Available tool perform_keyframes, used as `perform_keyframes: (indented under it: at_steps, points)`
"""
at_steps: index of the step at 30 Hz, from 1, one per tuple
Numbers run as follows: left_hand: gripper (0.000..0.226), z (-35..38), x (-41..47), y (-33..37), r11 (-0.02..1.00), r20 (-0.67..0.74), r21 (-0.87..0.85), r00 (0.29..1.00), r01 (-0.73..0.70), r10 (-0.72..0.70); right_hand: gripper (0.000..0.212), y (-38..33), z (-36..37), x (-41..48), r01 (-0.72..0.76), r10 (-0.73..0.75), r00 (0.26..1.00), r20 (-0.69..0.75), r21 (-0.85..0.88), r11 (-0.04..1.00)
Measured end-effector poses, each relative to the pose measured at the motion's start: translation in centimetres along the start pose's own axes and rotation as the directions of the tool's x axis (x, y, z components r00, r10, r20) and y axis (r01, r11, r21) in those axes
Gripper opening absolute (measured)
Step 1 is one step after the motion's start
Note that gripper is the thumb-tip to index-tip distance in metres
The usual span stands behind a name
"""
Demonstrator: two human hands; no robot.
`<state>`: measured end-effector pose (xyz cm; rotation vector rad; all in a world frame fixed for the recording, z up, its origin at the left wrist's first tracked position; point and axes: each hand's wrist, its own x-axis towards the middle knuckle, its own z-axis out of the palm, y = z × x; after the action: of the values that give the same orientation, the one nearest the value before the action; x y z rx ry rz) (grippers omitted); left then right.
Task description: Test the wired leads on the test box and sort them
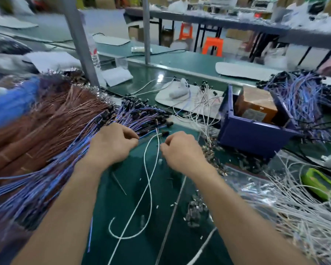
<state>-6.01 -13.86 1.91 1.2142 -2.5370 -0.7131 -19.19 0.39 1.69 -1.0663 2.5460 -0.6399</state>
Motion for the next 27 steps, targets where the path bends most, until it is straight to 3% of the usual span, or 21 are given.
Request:
perform_keyframes:
  at_steps: [2,6,12,18,21,23,27]
  points:
    - [0.004,1.4,-0.1,0.2,0.999,-0.027,0.031,0.999,0.025,-0.024,0.035,-1.1,0.9,1.4,-0.036,0.028,0.998,-0.052,-0.170,0.985]
    - [0.025,4.0,-0.1,0.8,0.984,-0.127,0.174,0.992,0.034,-0.011,0.029,-2.2,1.8,3.5,-0.042,0.028,0.998,-0.052,-0.301,0.953]
    - [0.016,5.6,-0.5,1.5,0.970,-0.192,0.243,0.978,-0.027,0.075,0.033,-2.4,2.3,4.6,-0.054,0.058,0.998,0.010,-0.235,0.971]
    - [0.012,6.4,-0.8,2.3,0.982,-0.212,0.187,0.977,0.038,0.002,0.030,-1.7,1.4,3.9,-0.115,0.122,0.992,0.020,-0.197,0.974]
    - [0.010,6.6,-0.7,2.3,0.982,-0.262,0.165,0.964,0.095,-0.050,0.020,-0.8,0.2,3.2,-0.183,0.177,0.983,-0.057,-0.136,0.974]
    - [0.009,6.6,-0.4,2.0,0.980,-0.299,0.150,0.951,0.127,-0.078,0.024,0.2,-0.9,2.5,-0.234,0.227,0.966,-0.123,-0.037,0.972]
    - [0.012,6.3,0.3,1.4,0.987,-0.355,0.091,0.930,0.129,-0.089,0.023,2.2,-3.1,0.3,-0.179,0.258,0.948,-0.184,0.360,0.916]
